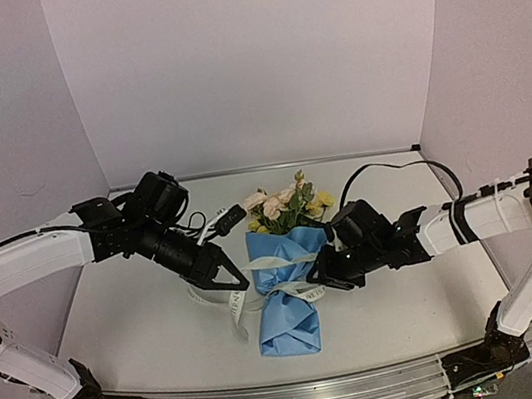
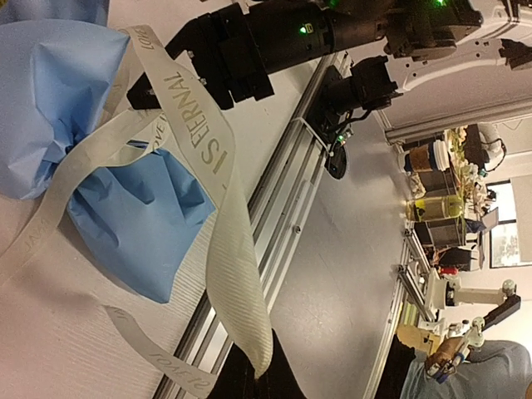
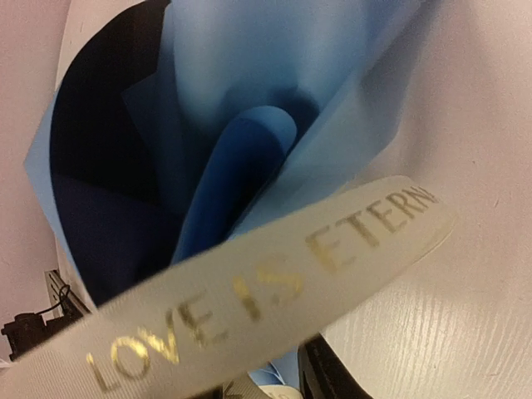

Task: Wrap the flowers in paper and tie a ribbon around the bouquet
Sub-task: Cross the half-tied ribbon over the folded bouquet.

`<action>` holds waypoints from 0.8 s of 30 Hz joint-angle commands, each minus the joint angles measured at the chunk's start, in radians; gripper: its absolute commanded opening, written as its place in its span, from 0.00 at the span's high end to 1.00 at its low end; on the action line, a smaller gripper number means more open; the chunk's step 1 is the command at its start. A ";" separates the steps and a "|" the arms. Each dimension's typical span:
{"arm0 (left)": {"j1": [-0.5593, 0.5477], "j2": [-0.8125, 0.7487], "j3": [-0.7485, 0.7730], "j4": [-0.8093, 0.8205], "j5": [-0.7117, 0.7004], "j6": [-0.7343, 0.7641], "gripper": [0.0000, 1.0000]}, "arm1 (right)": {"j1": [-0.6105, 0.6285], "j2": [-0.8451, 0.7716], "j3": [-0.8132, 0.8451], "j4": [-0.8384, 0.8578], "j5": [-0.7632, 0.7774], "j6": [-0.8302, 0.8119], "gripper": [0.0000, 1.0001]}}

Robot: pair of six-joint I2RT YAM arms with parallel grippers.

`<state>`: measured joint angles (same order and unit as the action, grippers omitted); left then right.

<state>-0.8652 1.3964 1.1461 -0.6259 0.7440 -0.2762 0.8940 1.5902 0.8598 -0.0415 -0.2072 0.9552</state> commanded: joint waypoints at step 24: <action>0.076 -0.029 -0.060 -0.037 -0.174 -0.160 1.00 | 0.063 -0.072 -0.080 0.017 0.092 -0.004 0.41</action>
<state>-0.8042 1.3899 1.0504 -0.6689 0.5793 -0.4252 0.9398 1.5311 0.7802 -0.0258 -0.1474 0.9767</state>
